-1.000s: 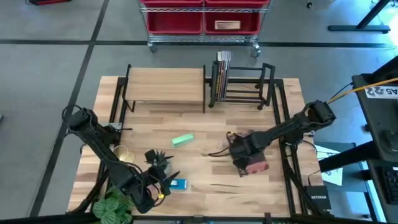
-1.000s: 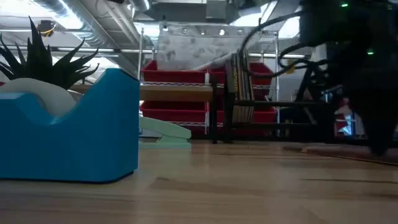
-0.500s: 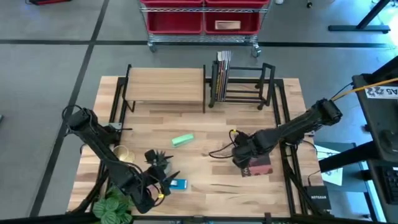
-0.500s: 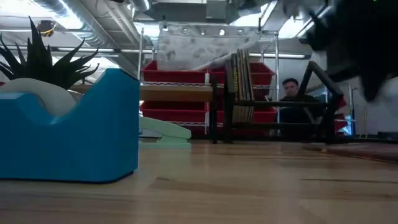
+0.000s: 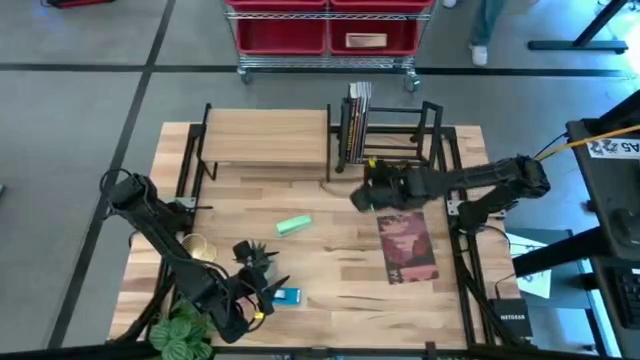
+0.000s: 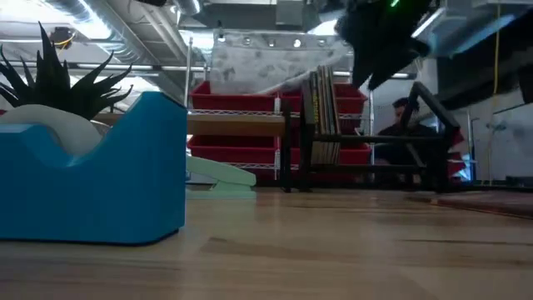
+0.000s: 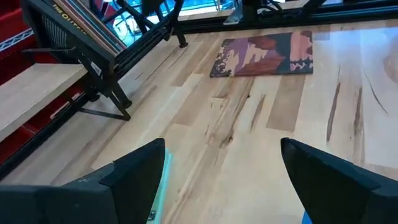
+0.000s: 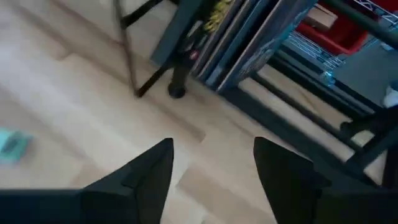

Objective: Stock shelves
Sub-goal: Remove the brown blue book from the bookshelf

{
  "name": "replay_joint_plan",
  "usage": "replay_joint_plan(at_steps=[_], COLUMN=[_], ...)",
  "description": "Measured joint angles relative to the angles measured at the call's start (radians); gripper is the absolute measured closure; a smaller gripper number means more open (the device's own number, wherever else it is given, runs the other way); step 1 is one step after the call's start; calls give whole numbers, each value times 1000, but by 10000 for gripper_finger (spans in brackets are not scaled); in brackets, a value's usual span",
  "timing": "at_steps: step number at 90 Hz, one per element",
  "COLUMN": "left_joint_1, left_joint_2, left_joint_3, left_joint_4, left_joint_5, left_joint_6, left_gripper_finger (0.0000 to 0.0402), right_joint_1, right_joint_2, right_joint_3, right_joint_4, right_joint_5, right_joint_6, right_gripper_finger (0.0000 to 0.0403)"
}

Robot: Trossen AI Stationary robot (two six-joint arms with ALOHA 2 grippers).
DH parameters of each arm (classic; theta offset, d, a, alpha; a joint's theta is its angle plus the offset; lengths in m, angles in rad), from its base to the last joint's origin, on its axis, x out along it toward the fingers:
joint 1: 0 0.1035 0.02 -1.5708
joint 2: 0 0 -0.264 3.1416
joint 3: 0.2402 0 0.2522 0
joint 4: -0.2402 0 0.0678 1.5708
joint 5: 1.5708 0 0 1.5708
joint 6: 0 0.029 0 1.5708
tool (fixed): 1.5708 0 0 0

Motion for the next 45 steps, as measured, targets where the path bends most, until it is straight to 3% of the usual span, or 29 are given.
replay_joint_plan(at_steps=[23,45], left_joint_1=[0,-7], left_joint_2=[0,0], left_joint_3=[0,0], left_joint_4=[-8,-44], left_joint_5=[1,0], left_joint_6=[-1,-37], left_gripper_finger=[93,93], right_joint_1=[-206,-288], right_joint_2=[0,0], right_joint_3=[-3,-94], right_joint_4=[101,291], right_joint_5=[-14,-39], right_joint_6=[-145,-184], right_gripper_finger=[100,111])
